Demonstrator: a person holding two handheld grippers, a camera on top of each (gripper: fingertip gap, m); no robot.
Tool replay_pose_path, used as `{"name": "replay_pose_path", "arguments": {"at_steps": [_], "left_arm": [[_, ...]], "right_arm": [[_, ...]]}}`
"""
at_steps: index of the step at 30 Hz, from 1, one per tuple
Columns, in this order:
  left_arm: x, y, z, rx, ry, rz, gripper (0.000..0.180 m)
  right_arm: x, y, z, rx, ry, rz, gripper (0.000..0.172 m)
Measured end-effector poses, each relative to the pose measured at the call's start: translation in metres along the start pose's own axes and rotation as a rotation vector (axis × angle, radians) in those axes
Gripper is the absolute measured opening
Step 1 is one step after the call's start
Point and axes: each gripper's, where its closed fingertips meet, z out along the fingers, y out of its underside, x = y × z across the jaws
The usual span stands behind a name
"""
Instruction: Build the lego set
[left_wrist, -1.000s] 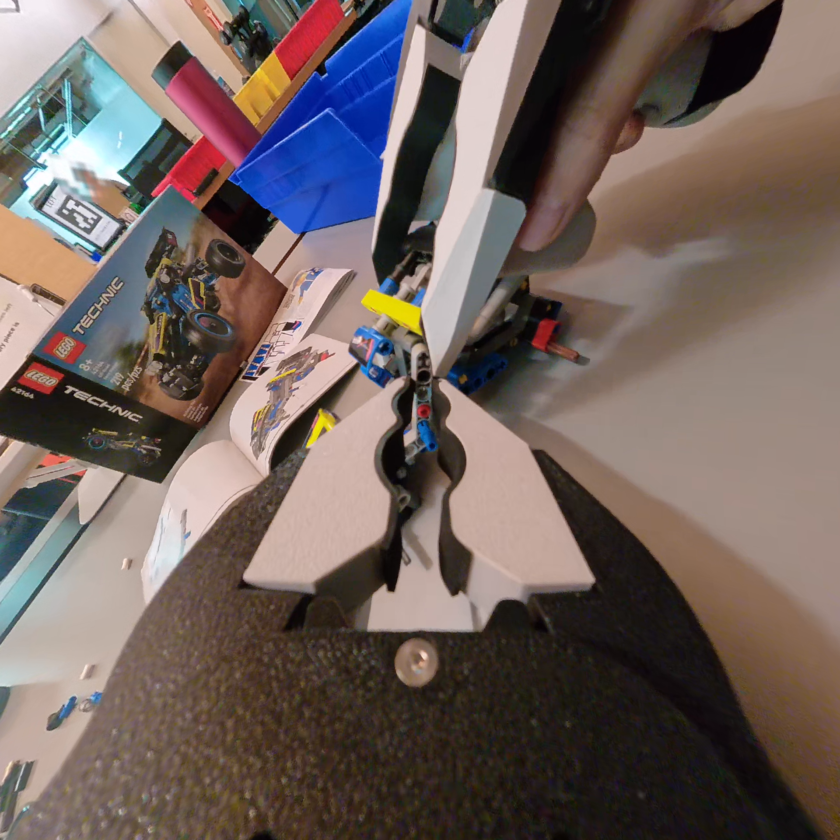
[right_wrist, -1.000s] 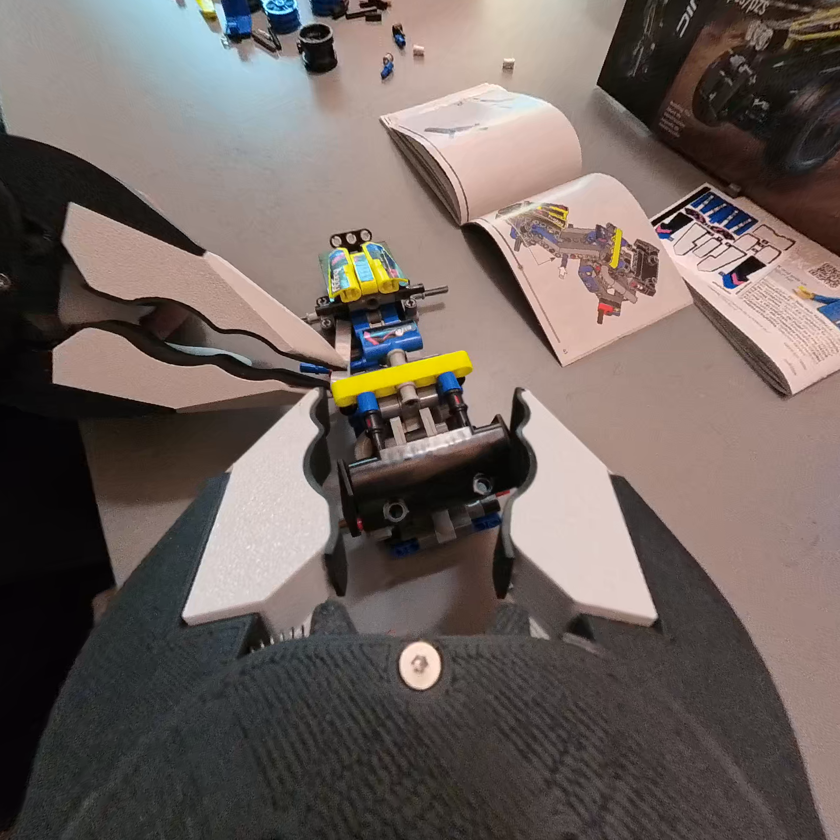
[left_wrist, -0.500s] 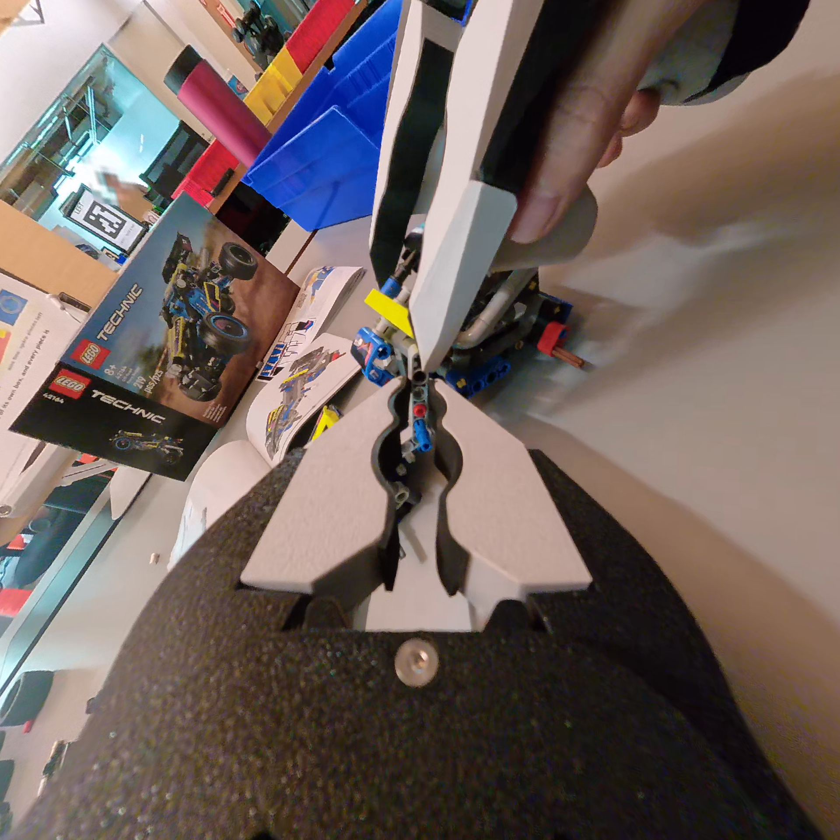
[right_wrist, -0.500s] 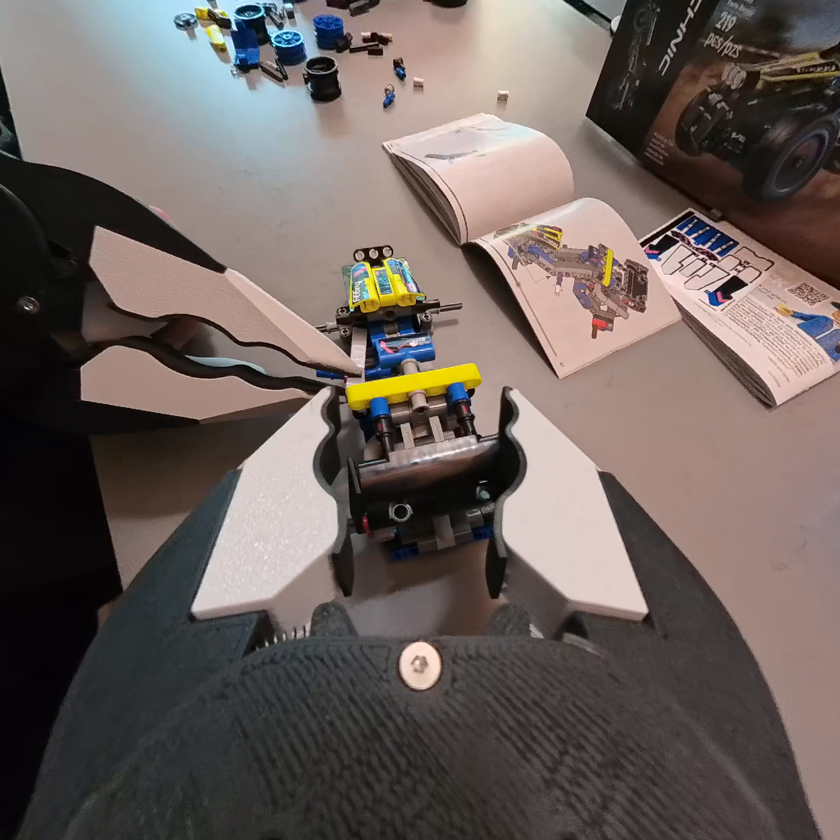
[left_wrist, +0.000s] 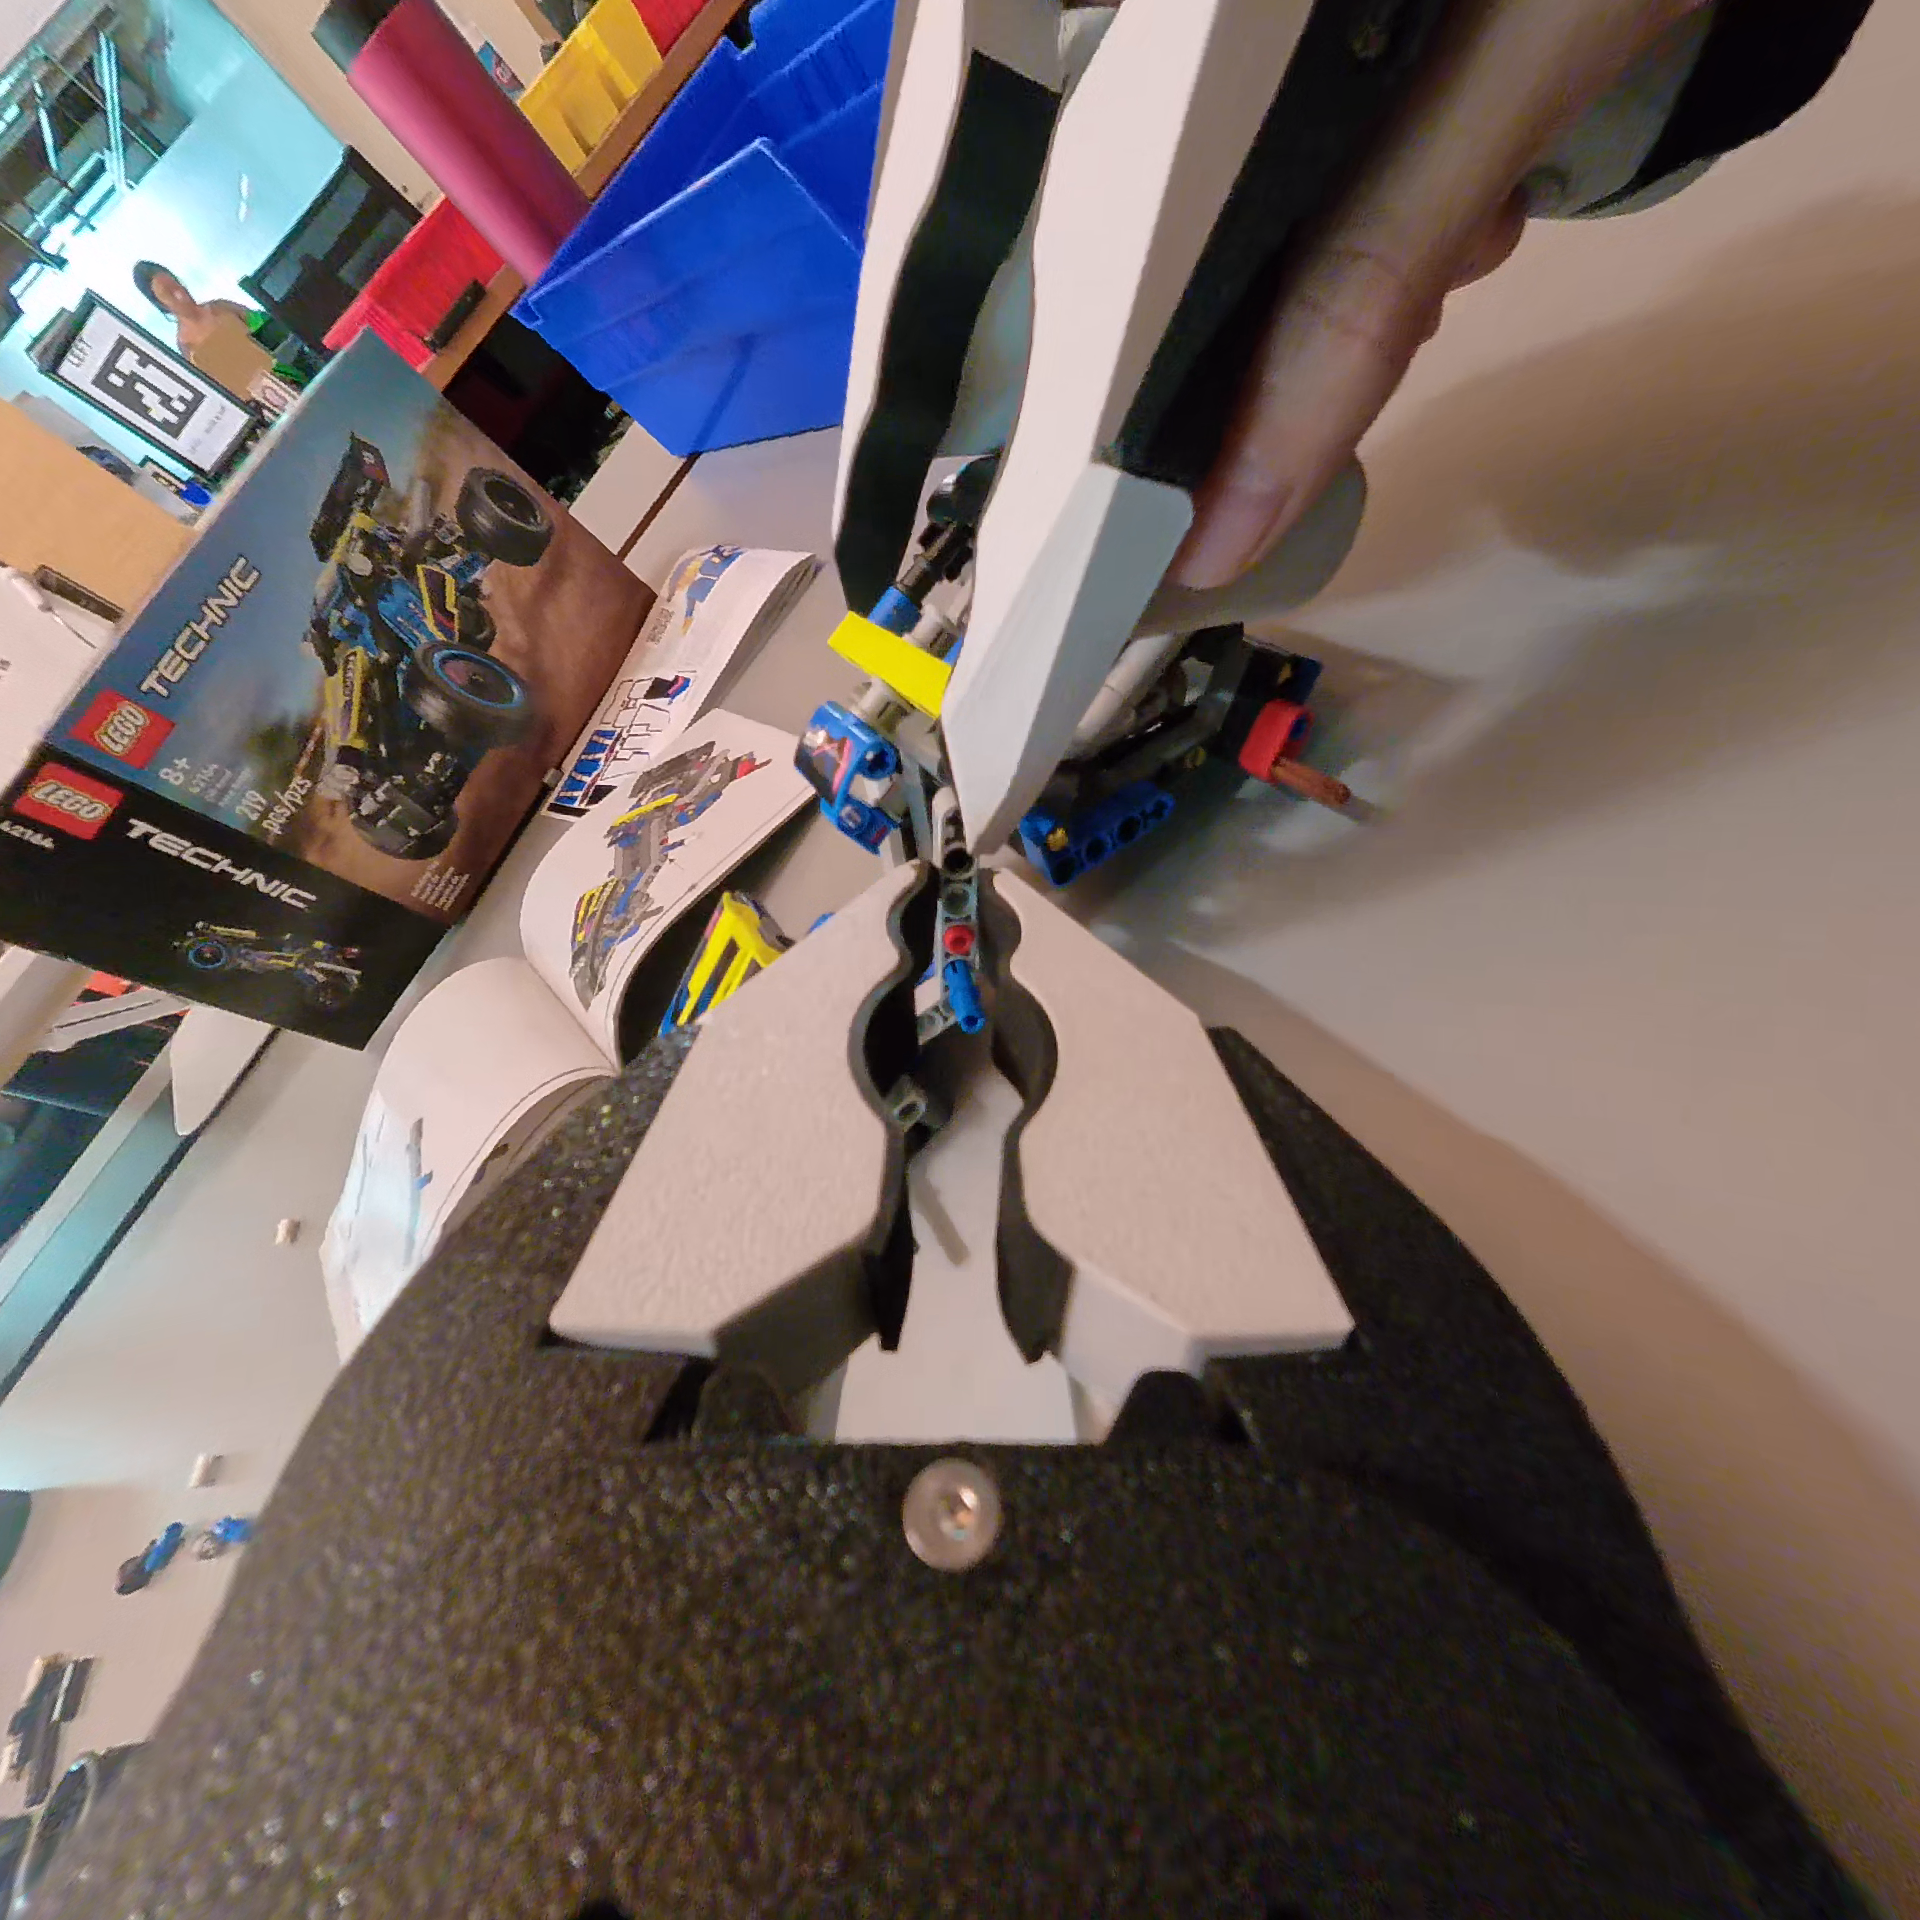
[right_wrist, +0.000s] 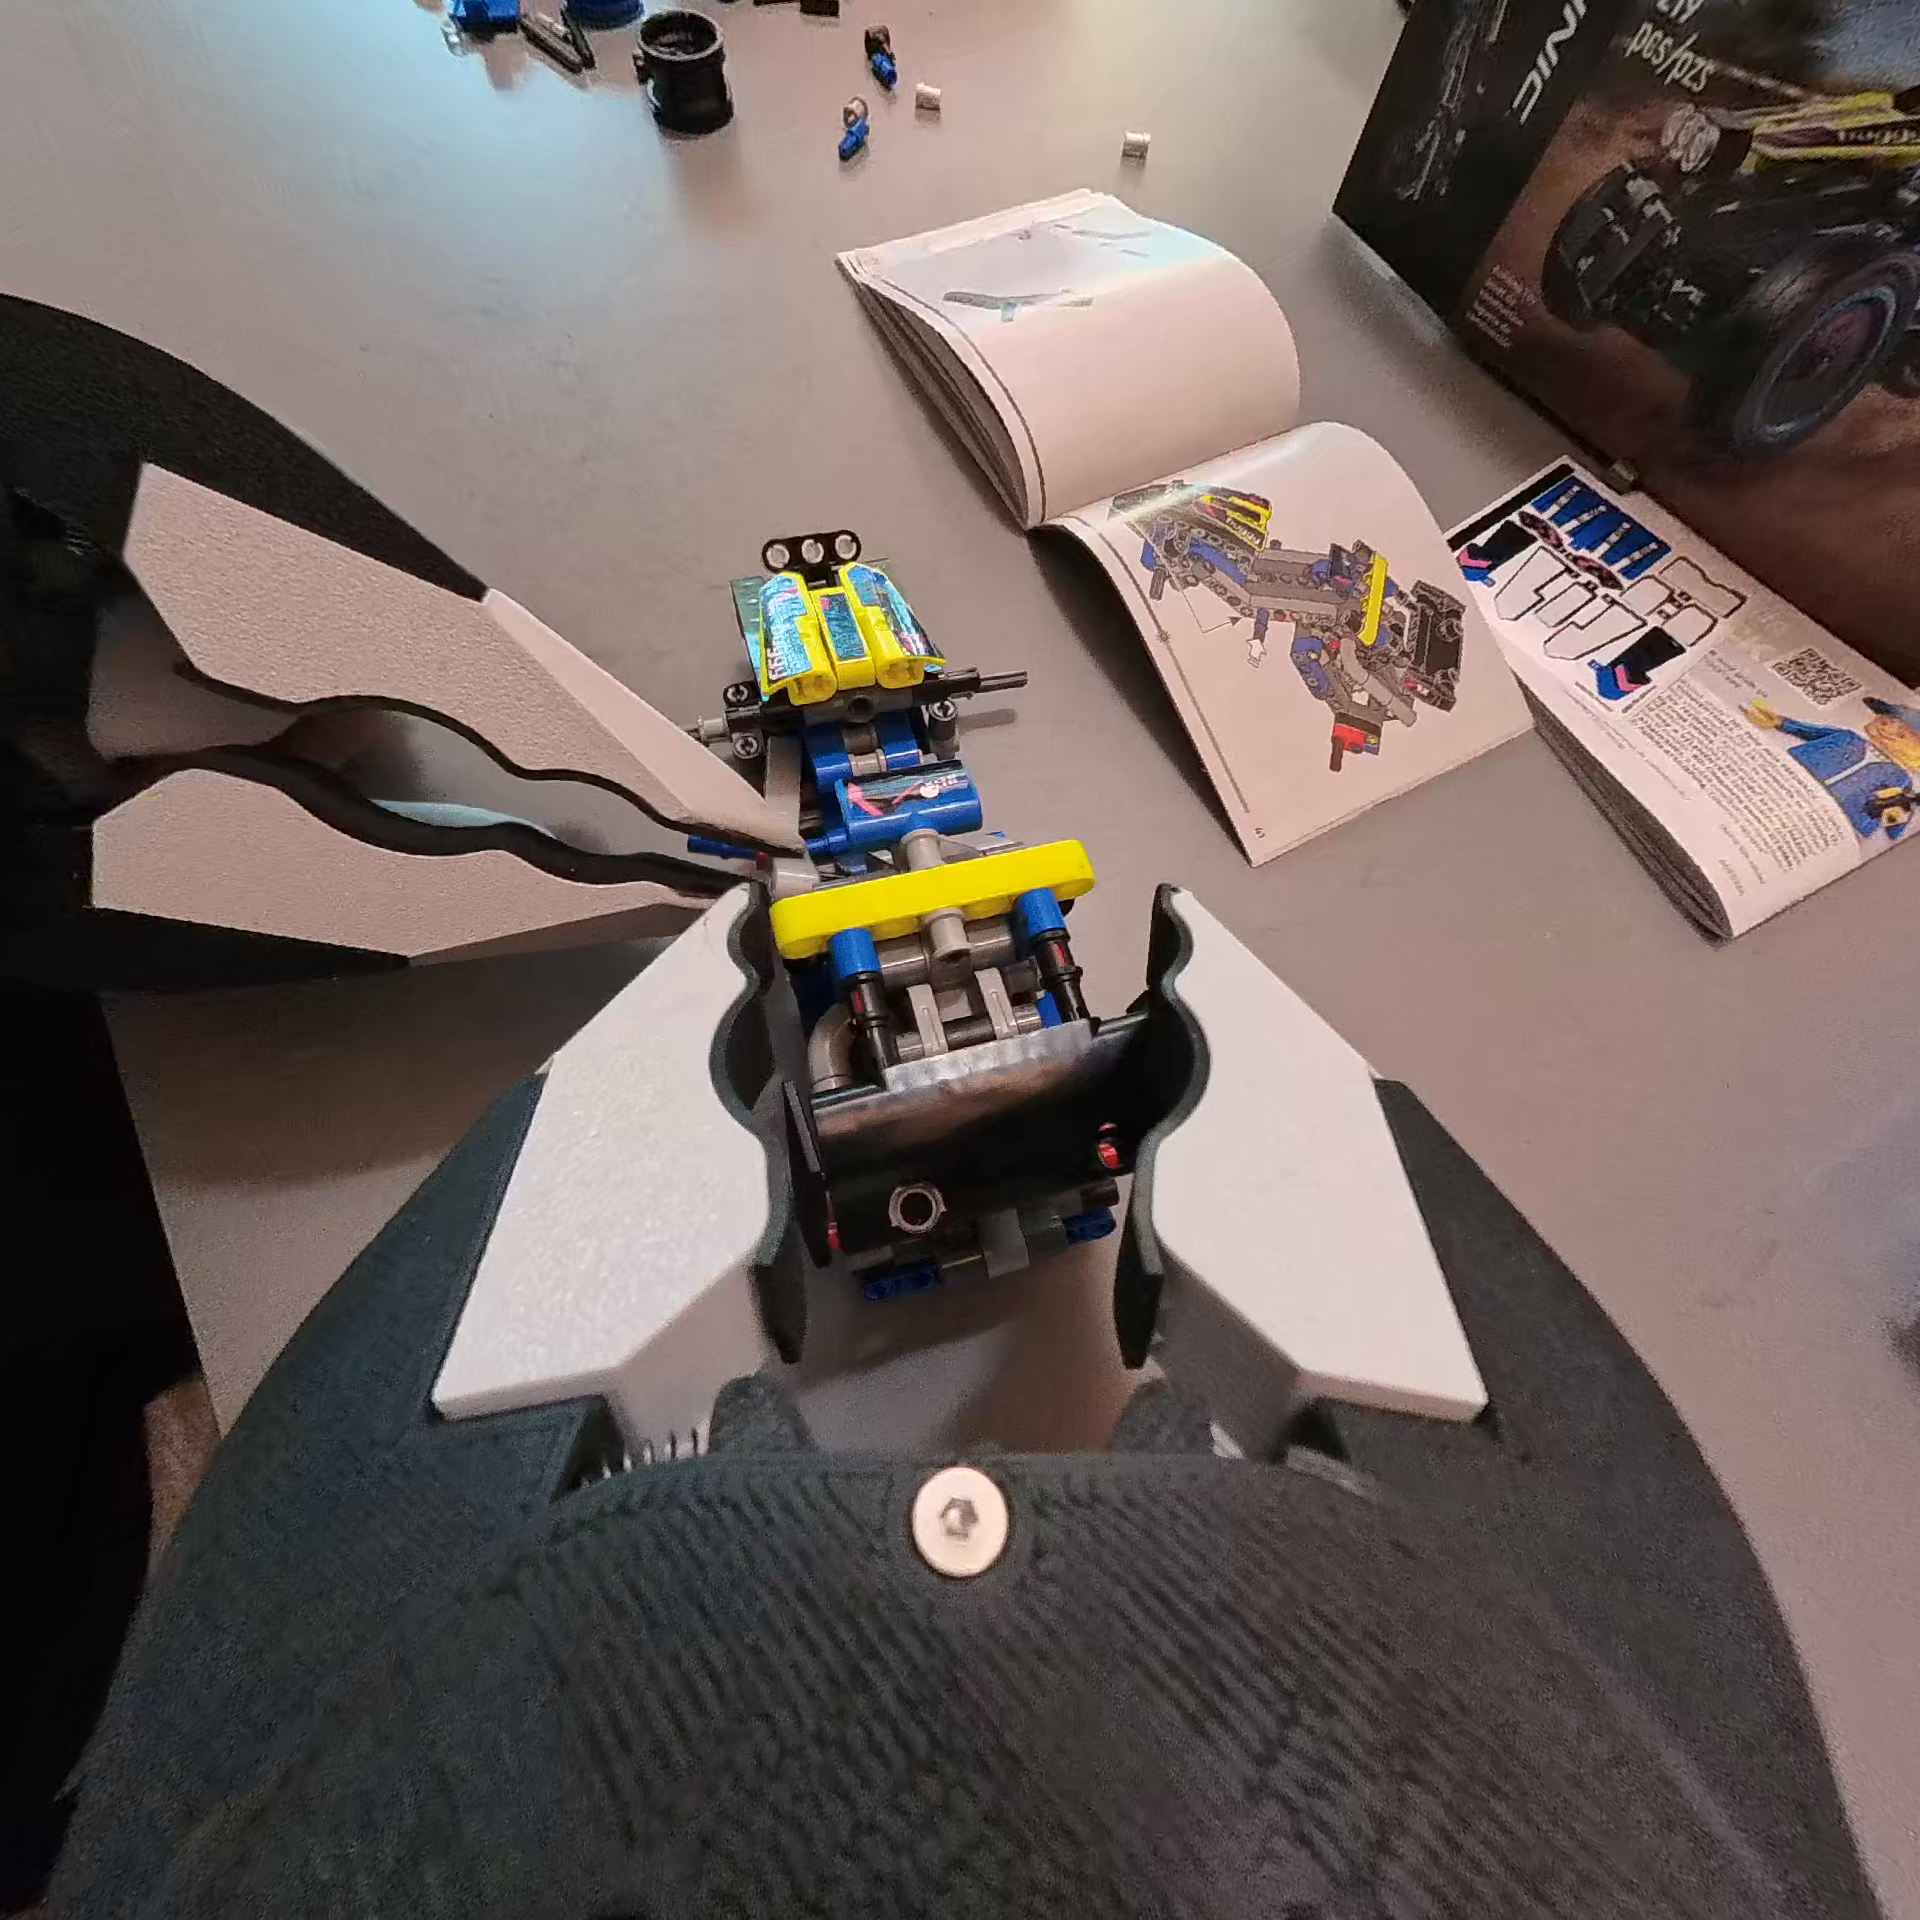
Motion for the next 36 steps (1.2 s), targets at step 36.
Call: {"name": "replay_pose_path", "arguments": {"at_steps": [36], "left_arm": [[-0.01, 0.002, 0.012, -0.03, -0.031, -0.067, 0.004]], "right_arm": [[0.007, -0.008, 0.018, -0.22, -0.19, -0.09, 0.066]]}}
